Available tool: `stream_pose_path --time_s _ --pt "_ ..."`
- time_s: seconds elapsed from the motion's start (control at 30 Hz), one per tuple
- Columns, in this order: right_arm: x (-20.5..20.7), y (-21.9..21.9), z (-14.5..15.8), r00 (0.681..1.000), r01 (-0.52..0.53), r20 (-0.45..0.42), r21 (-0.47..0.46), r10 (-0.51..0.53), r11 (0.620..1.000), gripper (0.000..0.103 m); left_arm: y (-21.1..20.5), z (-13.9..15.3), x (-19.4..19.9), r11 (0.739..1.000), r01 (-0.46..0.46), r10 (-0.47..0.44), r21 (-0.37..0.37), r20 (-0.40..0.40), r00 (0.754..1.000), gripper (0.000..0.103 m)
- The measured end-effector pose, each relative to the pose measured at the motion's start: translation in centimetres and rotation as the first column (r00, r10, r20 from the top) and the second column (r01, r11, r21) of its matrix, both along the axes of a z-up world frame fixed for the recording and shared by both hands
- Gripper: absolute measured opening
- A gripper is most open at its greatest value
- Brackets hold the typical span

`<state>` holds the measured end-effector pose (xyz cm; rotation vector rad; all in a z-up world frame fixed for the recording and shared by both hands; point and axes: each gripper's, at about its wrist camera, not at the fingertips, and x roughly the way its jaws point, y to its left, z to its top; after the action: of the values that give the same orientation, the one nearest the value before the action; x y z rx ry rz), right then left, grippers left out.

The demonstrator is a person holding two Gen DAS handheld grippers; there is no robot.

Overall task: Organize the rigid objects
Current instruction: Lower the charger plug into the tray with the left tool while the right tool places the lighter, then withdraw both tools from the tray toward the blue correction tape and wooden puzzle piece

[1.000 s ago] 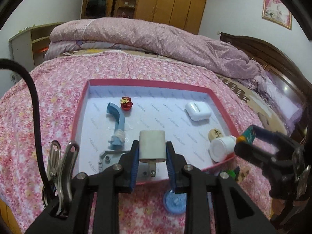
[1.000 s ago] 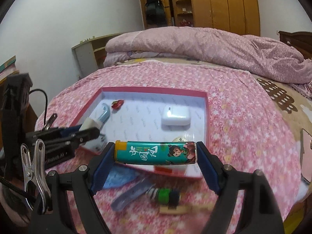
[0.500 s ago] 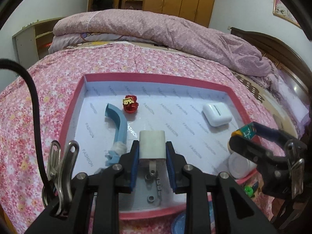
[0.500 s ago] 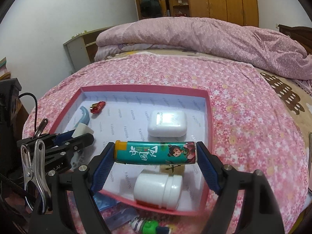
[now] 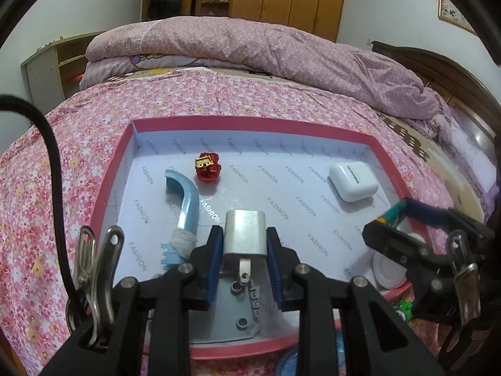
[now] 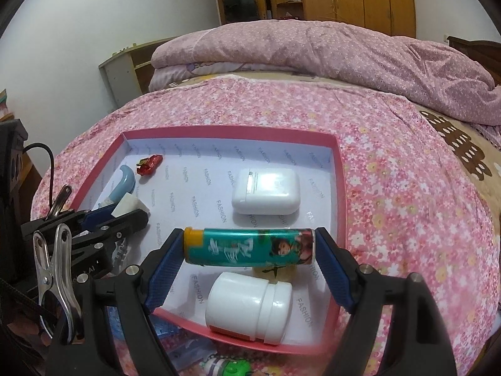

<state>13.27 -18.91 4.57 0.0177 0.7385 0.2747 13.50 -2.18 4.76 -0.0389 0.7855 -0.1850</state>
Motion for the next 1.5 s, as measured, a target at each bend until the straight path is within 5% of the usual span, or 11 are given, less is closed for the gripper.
stream_pose_path --time_s 0.13,1.1,1.5 --pt "0.0 0.0 0.0 1.0 0.025 0.009 -0.023 -0.025 0.999 0.084 -0.1 0.1 0.0 1.0 -0.003 0.003 0.001 -0.007 1.0 0.051" --pt "-5.1 -0.9 3.0 0.998 0.014 0.06 0.001 -0.014 1.0 0.088 0.4 3.6 -6.3 1.0 -0.005 0.005 0.0 0.031 1.0 0.053" --pt "-9.5 -2.1 0.9 1.0 0.02 -0.013 -0.05 -0.021 0.999 0.088 -0.8 2.6 -8.5 0.998 0.049 -0.049 0.039 -0.003 0.999 0.053"
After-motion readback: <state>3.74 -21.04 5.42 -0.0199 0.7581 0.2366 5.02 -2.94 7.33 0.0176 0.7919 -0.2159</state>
